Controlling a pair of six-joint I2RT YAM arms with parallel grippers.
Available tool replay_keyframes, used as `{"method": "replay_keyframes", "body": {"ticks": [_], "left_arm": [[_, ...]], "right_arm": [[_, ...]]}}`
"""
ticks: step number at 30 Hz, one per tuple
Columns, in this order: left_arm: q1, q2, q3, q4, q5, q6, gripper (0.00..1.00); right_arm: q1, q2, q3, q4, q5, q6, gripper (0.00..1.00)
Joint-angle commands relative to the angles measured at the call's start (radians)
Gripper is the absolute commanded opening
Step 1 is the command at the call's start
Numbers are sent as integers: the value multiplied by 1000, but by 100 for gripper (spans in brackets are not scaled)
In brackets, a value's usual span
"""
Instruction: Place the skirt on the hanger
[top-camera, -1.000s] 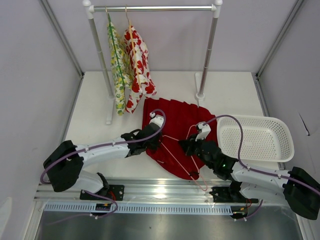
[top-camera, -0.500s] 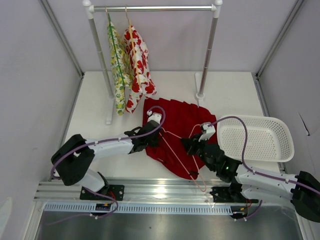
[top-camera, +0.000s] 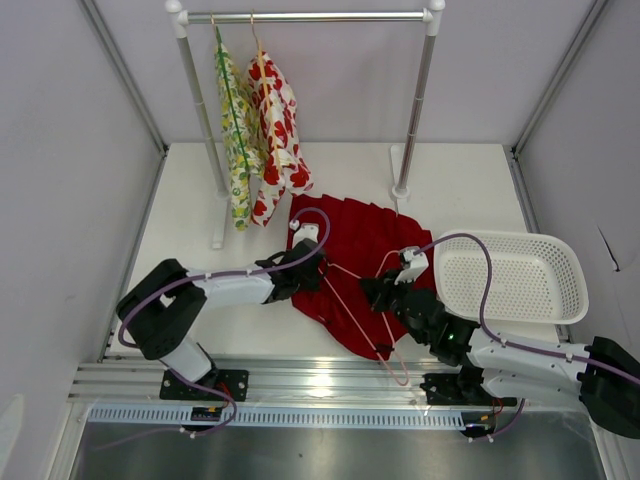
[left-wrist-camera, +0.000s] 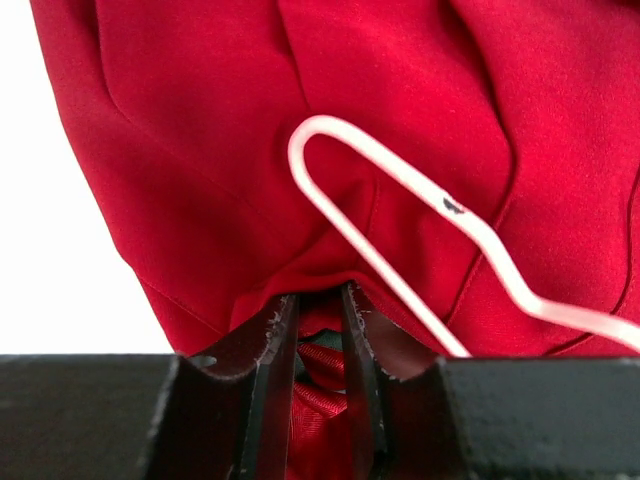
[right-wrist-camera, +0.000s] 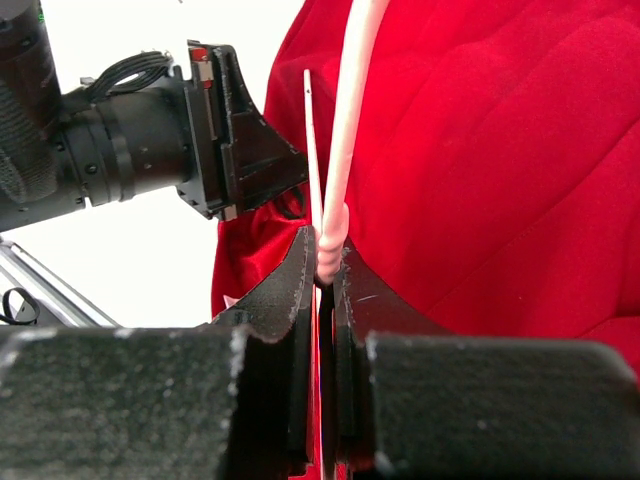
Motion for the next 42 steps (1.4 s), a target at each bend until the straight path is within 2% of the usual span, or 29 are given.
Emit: {"method": "replay_keyframes", "body": {"ticks": [1, 14, 20, 27, 37, 42], "left_arm": [[14, 43, 1, 3, 0, -44, 28], [14, 54, -11, 15, 16, -49, 28], [14, 52, 3, 12, 31, -52, 28], [14, 29, -5, 9, 54, -32, 28], [-18, -182, -118, 101, 134, 80, 34], [-57, -219, -114, 65, 131, 120, 41]], "right_arm": [[12, 4, 52, 50, 28, 18, 0], [13, 36, 134, 30, 4, 9, 0], [16, 125, 95, 102, -13, 73, 0], [16, 220, 78, 154, 17, 70, 0], [16, 243, 82, 142, 79, 34, 0], [16, 244, 88, 136, 91, 23, 0]]}}
